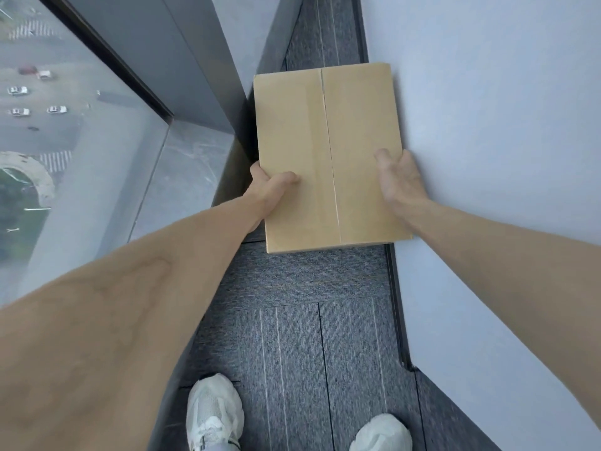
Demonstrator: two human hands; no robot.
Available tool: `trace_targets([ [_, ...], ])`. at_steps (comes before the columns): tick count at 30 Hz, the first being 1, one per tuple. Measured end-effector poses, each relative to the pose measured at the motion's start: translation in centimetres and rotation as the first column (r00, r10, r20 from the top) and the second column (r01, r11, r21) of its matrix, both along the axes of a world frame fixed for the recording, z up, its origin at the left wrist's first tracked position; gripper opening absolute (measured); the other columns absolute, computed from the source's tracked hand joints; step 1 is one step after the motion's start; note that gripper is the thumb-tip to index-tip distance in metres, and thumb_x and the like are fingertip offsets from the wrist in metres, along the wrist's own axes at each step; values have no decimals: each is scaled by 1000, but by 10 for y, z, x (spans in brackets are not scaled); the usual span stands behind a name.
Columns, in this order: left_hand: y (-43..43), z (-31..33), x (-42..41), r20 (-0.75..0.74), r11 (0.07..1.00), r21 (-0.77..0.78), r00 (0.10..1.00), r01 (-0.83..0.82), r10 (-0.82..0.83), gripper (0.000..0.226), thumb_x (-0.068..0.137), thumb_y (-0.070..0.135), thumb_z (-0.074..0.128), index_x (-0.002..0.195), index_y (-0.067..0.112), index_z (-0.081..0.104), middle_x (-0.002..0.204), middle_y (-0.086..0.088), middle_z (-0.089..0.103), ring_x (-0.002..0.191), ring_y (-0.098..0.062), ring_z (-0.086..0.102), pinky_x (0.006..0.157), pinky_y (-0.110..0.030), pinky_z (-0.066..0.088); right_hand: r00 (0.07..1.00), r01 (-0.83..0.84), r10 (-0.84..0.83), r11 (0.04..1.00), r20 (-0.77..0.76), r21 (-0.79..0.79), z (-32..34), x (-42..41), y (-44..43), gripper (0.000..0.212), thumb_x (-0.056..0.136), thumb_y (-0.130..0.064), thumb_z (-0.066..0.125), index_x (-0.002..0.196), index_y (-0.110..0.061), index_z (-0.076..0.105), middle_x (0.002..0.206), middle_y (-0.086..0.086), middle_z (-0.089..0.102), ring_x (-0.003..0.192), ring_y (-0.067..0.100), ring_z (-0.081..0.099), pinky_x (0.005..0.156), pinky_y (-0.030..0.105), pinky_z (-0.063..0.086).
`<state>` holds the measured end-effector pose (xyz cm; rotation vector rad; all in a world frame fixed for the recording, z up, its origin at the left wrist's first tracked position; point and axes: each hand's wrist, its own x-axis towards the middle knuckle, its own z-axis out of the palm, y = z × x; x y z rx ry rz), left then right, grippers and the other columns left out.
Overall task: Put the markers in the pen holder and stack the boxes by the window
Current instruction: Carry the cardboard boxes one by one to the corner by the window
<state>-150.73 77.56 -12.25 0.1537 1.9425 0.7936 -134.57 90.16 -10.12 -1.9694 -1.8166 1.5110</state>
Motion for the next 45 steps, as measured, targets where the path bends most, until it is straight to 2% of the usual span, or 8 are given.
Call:
trace_targets([
  [5,9,23,3,-43,977,-172,990,125,-134,81,94,38,56,151,5,9,151,-9,36,137,-29,38,111,-40,35,990,-119,112,989,87,90,26,10,-12,57,91,-47,45,135,-11,50,142,11,50,133,29,44,109,39,34],
  [18,-17,155,16,56,993,-5,991,118,-117,61,96,34,48,153,25,29,160,3,27,146,-21,27,117,-49,27,996,-65,72,988,51,-137,153,19,-62,57,96,-46,41,146,-17,46,148,1,48,132,22,44,105,35,33],
  [21,-32,197,21,54,998,27,997,60,-61,53,97,33,46,149,23,38,154,2,38,141,-20,35,116,-48,30,1000,-9,10,984,9,-176,195,25,-85,35,99,-38,41,114,-15,62,107,2,55,98,19,46,83,31,34],
  [25,-55,270,36,47,996,83,998,-40,37,32,99,30,45,130,23,51,136,2,51,125,-18,47,111,-43,37,996,88,-92,982,-17,-169,265,26,-112,33,99,-33,41,72,-14,36,79,6,43,74,23,38,67,36,29],
  [28,-74,333,53,31,985,118,992,-125,122,15,98,26,43,91,28,56,111,3,58,102,-17,52,95,-39,44,985,132,-153,967,-79,-220,326,32,-135,44,101,-34,42,111,5,62,113,17,63,104,32,57,94,42,41],
  [32,-99,415,79,76,968,166,981,-188,177,14,97,25,46,88,28,56,113,-2,62,104,-21,56,94,-42,47,982,18,-71,959,-176,-284,408,51,-167,49,102,-38,42,146,-14,47,144,0,50,128,18,45,116,38,31],
  [39,-127,573,112,116,916,296,962,-272,249,26,100,25,48,118,12,62,118,2,64,109,-17,58,100,-43,48,936,15,-93,974,-340,-225,543,82,-189,48,102,-44,45,143,-21,51,147,-6,51,136,14,45,117,44,33],
  [45,-153,672,152,135,825,424,927,-373,350,21,100,22,47,101,16,67,115,-1,68,108,-19,62,99,-46,51,891,-1,-62,991,-450,-137,650,107,-212,27,104,-38,42,103,-22,64,118,0,64,117,18,57,97,32,46],
])
